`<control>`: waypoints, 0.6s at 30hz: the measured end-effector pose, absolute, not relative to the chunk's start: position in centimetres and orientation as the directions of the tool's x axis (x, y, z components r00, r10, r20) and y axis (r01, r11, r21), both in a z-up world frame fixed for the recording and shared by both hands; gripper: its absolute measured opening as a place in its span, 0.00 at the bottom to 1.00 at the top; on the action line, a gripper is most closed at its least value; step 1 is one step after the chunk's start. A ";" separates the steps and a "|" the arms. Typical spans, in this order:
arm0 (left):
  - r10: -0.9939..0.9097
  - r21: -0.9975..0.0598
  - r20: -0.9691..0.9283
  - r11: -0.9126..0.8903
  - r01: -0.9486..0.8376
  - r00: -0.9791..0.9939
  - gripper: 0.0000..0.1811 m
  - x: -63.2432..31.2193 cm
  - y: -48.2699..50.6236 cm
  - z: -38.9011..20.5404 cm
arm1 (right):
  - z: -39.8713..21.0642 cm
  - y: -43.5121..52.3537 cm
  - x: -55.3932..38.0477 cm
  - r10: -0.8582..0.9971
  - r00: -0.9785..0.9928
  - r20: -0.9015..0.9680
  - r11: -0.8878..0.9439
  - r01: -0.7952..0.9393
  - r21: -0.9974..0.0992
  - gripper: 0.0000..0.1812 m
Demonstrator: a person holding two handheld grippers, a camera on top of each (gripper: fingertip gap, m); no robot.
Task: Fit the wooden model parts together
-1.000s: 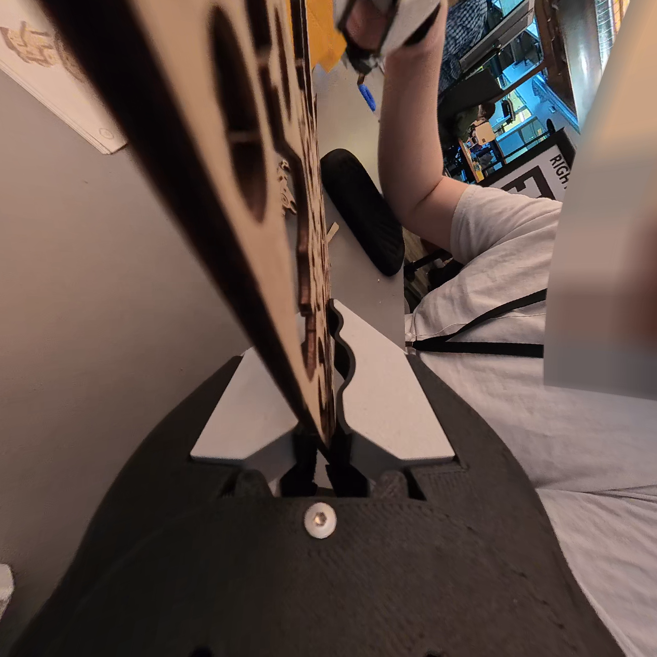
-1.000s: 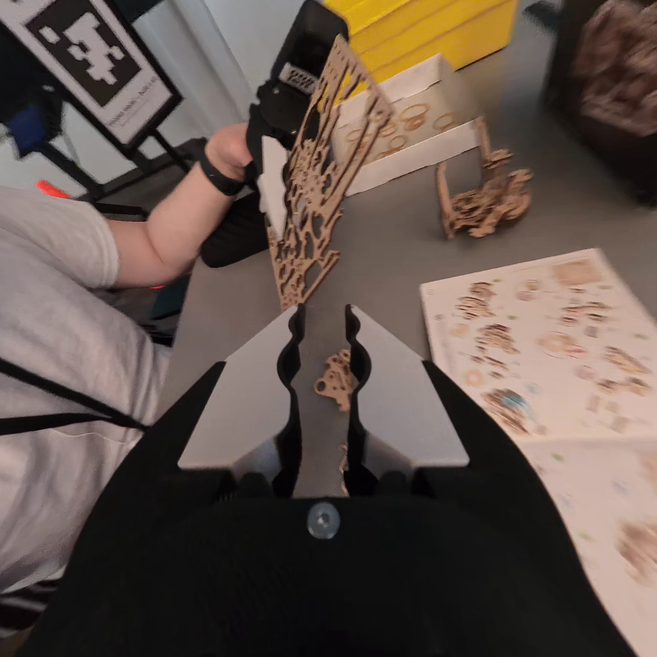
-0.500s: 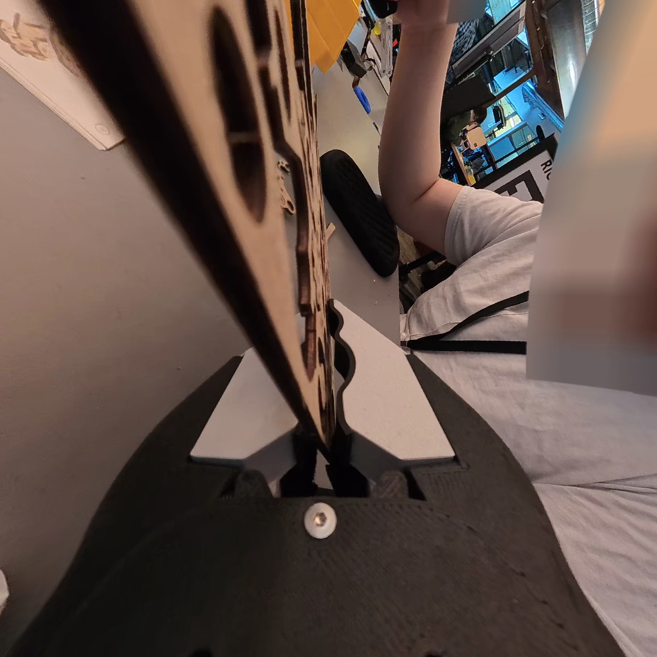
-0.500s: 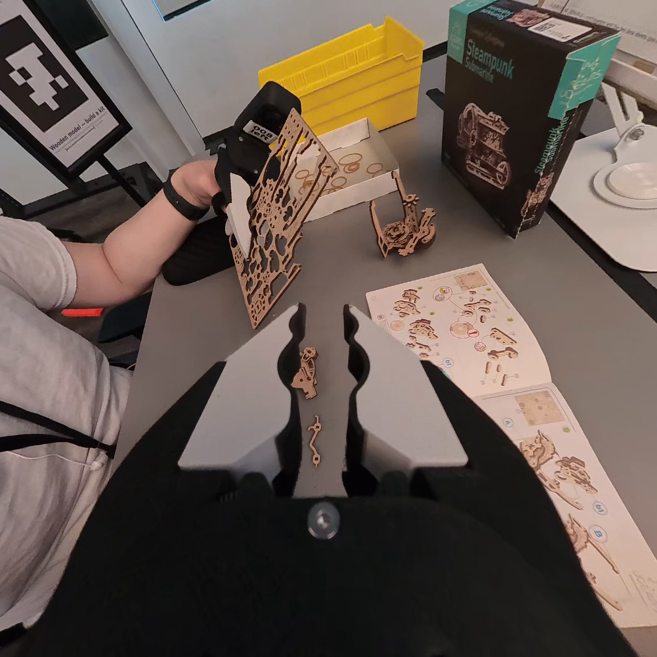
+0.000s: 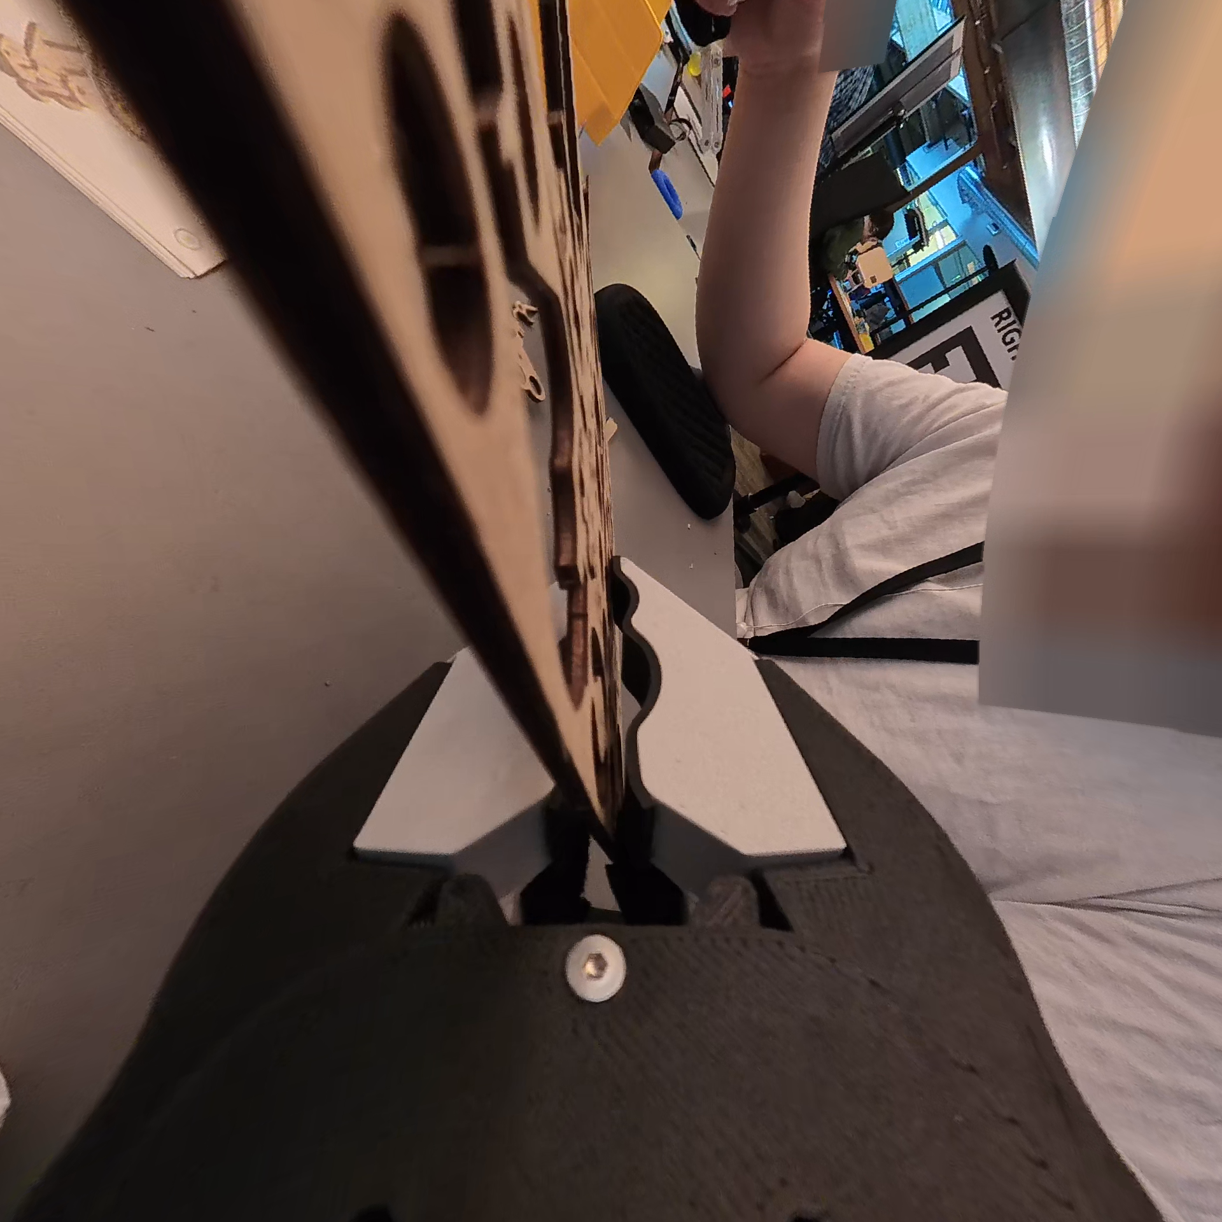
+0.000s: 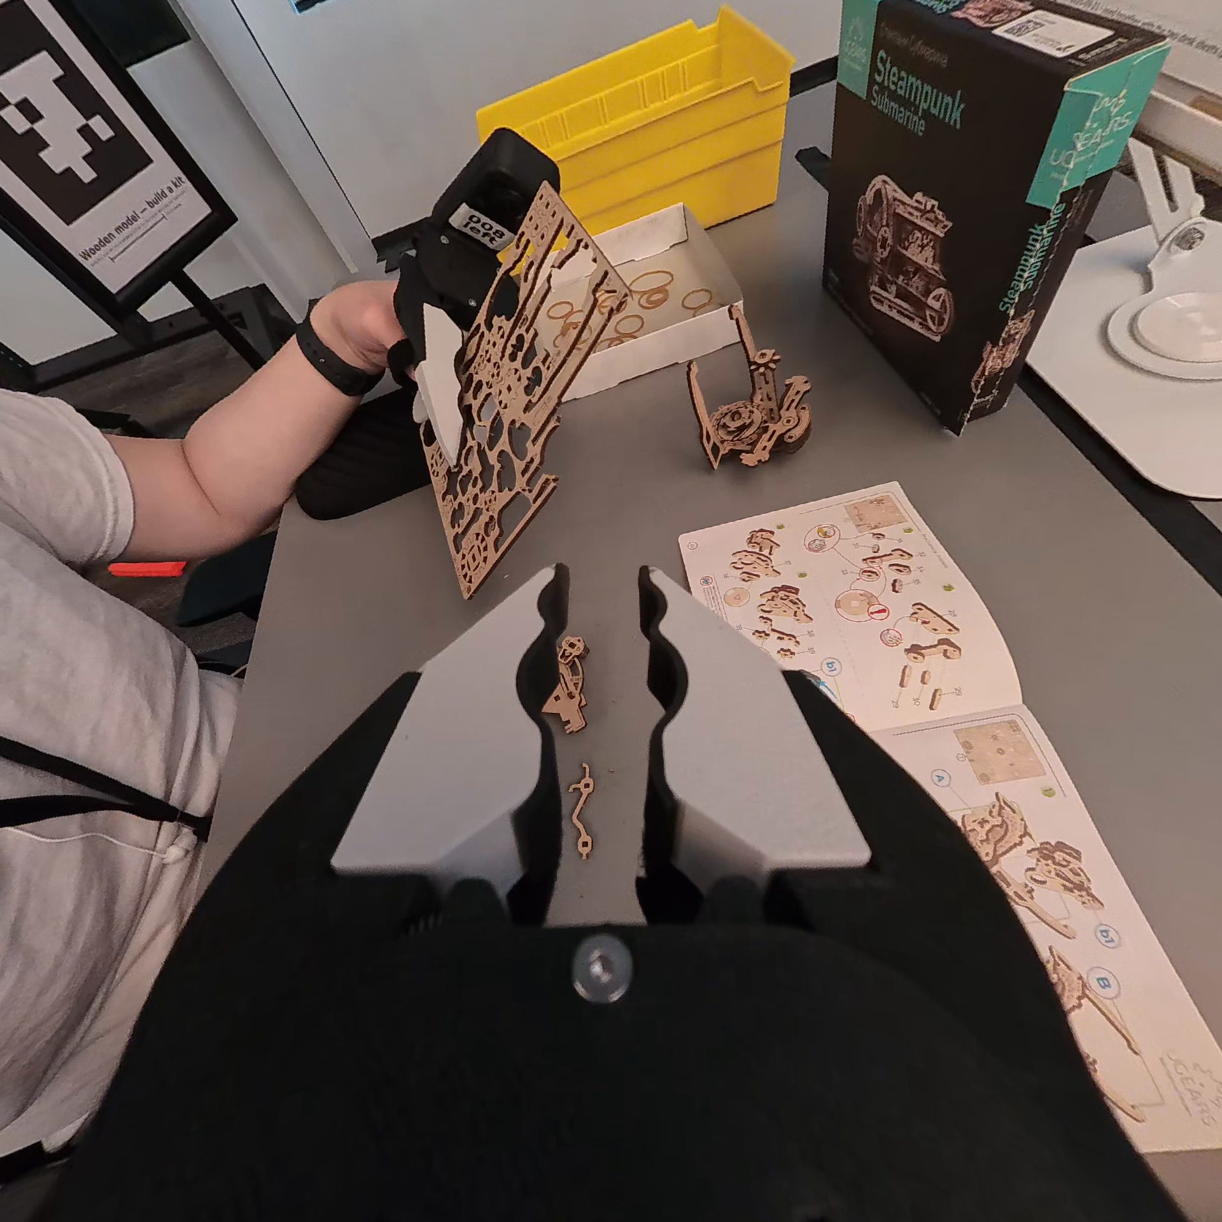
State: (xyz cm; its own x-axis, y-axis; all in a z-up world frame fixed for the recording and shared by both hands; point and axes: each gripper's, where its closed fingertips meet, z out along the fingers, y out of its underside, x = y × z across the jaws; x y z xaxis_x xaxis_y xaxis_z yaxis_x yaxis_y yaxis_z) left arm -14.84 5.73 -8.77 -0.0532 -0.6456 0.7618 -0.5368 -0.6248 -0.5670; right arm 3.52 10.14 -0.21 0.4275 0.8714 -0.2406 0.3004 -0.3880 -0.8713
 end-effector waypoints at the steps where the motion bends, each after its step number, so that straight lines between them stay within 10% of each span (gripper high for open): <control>1: -0.645 -0.566 0.762 -0.625 -0.538 -0.053 0.01 -14.9 5.7 -8.8 | -0.3 10.1 3.5 0.872 0.427 -0.239 -0.388 0.304 -0.870 0.10; 18: -0.643 -0.541 0.765 -0.628 -0.559 -0.018 0.01 -14.9 5.8 -9.7 | 1.4 10.6 7.5 0.841 0.517 -0.162 -0.354 0.299 -0.886 0.10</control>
State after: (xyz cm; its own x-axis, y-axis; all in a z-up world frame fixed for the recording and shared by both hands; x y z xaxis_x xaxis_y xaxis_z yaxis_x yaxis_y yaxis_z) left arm -14.95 5.81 -9.65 -0.0180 -0.6434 0.7654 -0.5595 -0.6279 -0.5410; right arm 7.46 10.58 1.41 0.5169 0.8407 -0.1618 0.2990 -0.3543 -0.8861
